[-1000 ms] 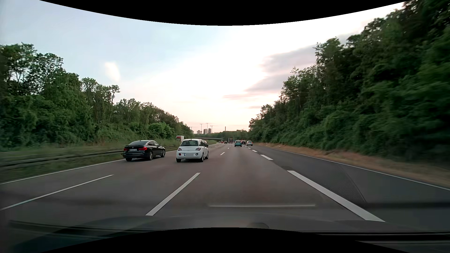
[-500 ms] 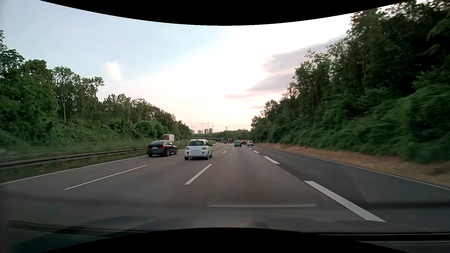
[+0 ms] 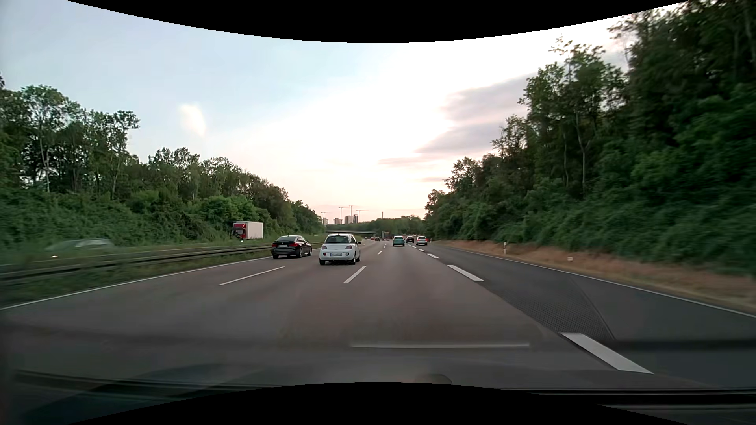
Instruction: Follow the waypoints while adhering to traffic rules and regulations
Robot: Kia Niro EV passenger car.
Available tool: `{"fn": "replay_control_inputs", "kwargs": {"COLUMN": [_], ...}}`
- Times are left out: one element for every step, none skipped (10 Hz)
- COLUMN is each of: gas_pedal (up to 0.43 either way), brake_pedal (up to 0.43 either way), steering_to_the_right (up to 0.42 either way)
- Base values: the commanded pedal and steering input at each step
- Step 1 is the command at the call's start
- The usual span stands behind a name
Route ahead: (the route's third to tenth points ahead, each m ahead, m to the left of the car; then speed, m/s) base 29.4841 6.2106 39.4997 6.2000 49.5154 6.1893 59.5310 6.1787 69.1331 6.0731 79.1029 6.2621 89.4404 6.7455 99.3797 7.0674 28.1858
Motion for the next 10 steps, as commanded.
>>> {"fn": "replay_control_inputs", "kwargs": {"gas_pedal": [0.028, 0.028, 0.028, 0.028, 0.028, 0.028, 0.028, 0.028, 0.028, 0.039], "brake_pedal": [0.000, 0.000, 0.000, 0.000, 0.000, 0.000, 0.000, 0.000, 0.000, 0.000], "steering_to_the_right": [-0.006, -0.006, -0.006, -0.006, -0.006, -0.006, -0.006, -0.006, -0.006, -0.006]}}
